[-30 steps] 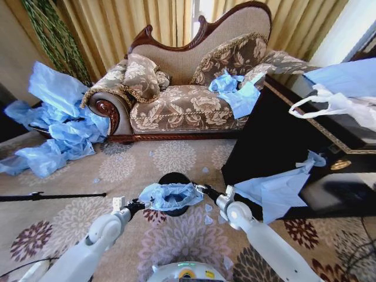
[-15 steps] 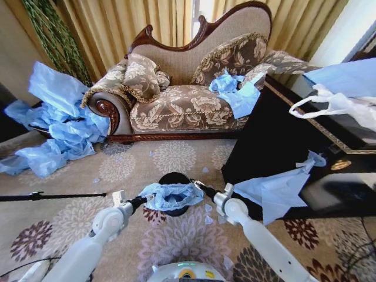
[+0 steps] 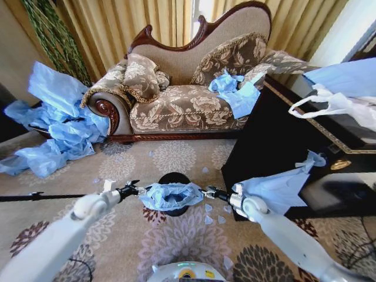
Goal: Place a garbage bag over the trash bin.
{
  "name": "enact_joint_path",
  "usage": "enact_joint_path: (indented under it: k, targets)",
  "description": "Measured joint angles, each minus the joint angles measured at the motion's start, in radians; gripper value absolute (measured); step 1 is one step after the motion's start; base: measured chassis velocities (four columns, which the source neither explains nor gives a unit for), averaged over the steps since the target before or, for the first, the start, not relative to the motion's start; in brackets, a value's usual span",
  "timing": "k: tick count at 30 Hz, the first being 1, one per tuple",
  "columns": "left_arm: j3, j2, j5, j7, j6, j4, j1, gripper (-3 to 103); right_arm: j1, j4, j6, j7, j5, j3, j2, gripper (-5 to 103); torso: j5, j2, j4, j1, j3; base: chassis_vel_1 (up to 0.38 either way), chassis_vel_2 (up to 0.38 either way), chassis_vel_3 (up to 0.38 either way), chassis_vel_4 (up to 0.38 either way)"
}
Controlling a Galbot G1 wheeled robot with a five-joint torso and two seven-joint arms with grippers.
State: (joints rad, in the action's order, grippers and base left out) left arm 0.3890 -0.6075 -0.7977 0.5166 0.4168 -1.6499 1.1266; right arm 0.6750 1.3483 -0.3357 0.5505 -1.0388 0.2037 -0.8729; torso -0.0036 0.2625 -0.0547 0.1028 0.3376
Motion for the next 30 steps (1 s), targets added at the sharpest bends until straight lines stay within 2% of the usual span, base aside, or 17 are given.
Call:
enact_joint_path:
  k: [3, 5, 6, 8, 10, 11, 13, 15, 16, 20, 21, 22, 23, 24, 25, 29, 30]
  targets:
    - [-0.012, 0.004, 0.014, 0.039, -0.009, 0.027, -0.028, 99, -0.029, -0.032, -0.007, 0.043, 0.01, 0.013, -0.015, 79, 0.0001, 0.0, -0.0004, 0.0, 0.0, 0.0, 0.0, 0.0, 0.0]
    - [-0.033, 0.004, 0.065, 0.114, -0.065, 0.058, -0.045, 98, -0.052, -0.056, -0.013, 0.081, 0.026, 0.031, -0.032, 82, 0.0, 0.0, -0.0008, 0.0, 0.0, 0.0, 0.0, 0.0, 0.0]
    - [-0.033, 0.004, 0.065, 0.114, -0.065, 0.058, -0.045, 98, -0.052, -0.056, -0.013, 0.081, 0.026, 0.031, -0.032, 82, 0.0, 0.0, -0.0008, 0.0, 0.0, 0.0, 0.0, 0.0, 0.0]
    - [-0.055, -0.002, 0.121, 0.17, -0.108, 0.077, -0.053, 98, -0.062, -0.074, -0.013, 0.102, 0.042, 0.045, -0.05, 84, -0.0001, 0.0, -0.0002, 0.0, 0.0, 0.0, 0.0, 0.0, 0.0]
    - [-0.062, -0.007, 0.14, 0.184, -0.119, 0.083, -0.054, 98, -0.062, -0.077, -0.013, 0.105, 0.045, 0.047, -0.057, 87, -0.0001, 0.0, -0.0003, 0.0, 0.0, 0.0, 0.0, 0.0, 0.0]
    - [-0.069, -0.013, 0.169, 0.2, -0.138, 0.096, -0.058, 97, -0.062, -0.08, -0.013, 0.107, 0.048, 0.048, -0.065, 83, 0.0001, 0.0, -0.0006, 0.0, 0.0, 0.0, 0.0, 0.0, 0.0]
    - [-0.074, -0.016, 0.184, 0.21, -0.152, 0.105, -0.061, 97, -0.062, -0.081, -0.013, 0.107, 0.05, 0.048, -0.07, 83, 0.0001, 0.0, -0.0007, 0.0, 0.0, 0.0, 0.0, 0.0, 0.0]
    - [-0.085, -0.027, 0.219, 0.223, -0.185, 0.134, -0.071, 97, -0.063, -0.092, -0.012, 0.107, 0.058, 0.049, -0.085, 76, 0.0, 0.0, -0.0005, 0.0, 0.0, 0.0, 0.0, 0.0, 0.0]
    - [-0.085, -0.027, 0.219, 0.223, -0.185, 0.134, -0.071, 97, -0.063, -0.092, -0.012, 0.107, 0.058, 0.049, -0.085, 76, 0.0, 0.0, -0.0005, 0.0, 0.0, 0.0, 0.0, 0.0, 0.0]
    - [-0.088, -0.052, 0.243, 0.217, -0.203, 0.144, -0.068, 90, -0.067, -0.112, -0.005, 0.102, 0.069, 0.049, -0.105, 54, 0.0003, 0.0, -0.0006, 0.0, 0.0, 0.0, 0.0, 0.0, 0.0]
    - [-0.088, -0.052, 0.243, 0.217, -0.203, 0.144, -0.068, 90, -0.067, -0.112, -0.005, 0.102, 0.069, 0.049, -0.105, 54, 0.0003, 0.0, -0.0006, 0.0, 0.0, 0.0, 0.0, 0.0, 0.0]
    - [-0.088, -0.058, 0.247, 0.215, -0.208, 0.144, -0.064, 85, -0.067, -0.113, -0.004, 0.1, 0.071, 0.05, -0.107, 54, 0.0002, 0.0, -0.0006, 0.0, 0.0, 0.0, 0.0, 0.0, 0.0]
    - [-0.089, -0.07, 0.255, 0.214, -0.217, 0.144, -0.058, 80, -0.068, -0.115, 0.001, 0.098, 0.075, 0.053, -0.113, 44, -0.0001, 0.0, -0.0006, 0.0, 0.0, 0.0, 0.0, 0.0, 0.0]
    - [-0.09, -0.072, 0.257, 0.214, -0.218, 0.144, -0.058, 74, -0.068, -0.115, 0.002, 0.097, 0.076, 0.054, -0.115, 44, 0.0001, 0.0, -0.0004, 0.0, 0.0, 0.0, 0.0, 0.0, 0.0]
    - [-0.09, -0.072, 0.257, 0.214, -0.218, 0.144, -0.058, 74, -0.068, -0.115, 0.002, 0.097, 0.076, 0.054, -0.115, 44, 0.0001, 0.0, -0.0004, 0.0, 0.0, 0.0, 0.0, 0.0, 0.0]
    - [-0.101, -0.094, 0.271, 0.211, -0.24, 0.147, -0.065, 58, -0.068, -0.114, 0.01, 0.084, 0.076, 0.053, -0.117, 22, 0.0002, 0.0, -0.0006, 0.0, 0.0, 0.0, 0.0, 0.0, 0.0]
    - [-0.103, -0.099, 0.273, 0.208, -0.245, 0.148, -0.067, 53, -0.068, -0.113, 0.013, 0.08, 0.077, 0.052, -0.117, 22, 0.0002, 0.0, -0.0006, 0.0, 0.0, 0.0, 0.0, 0.0, 0.0]
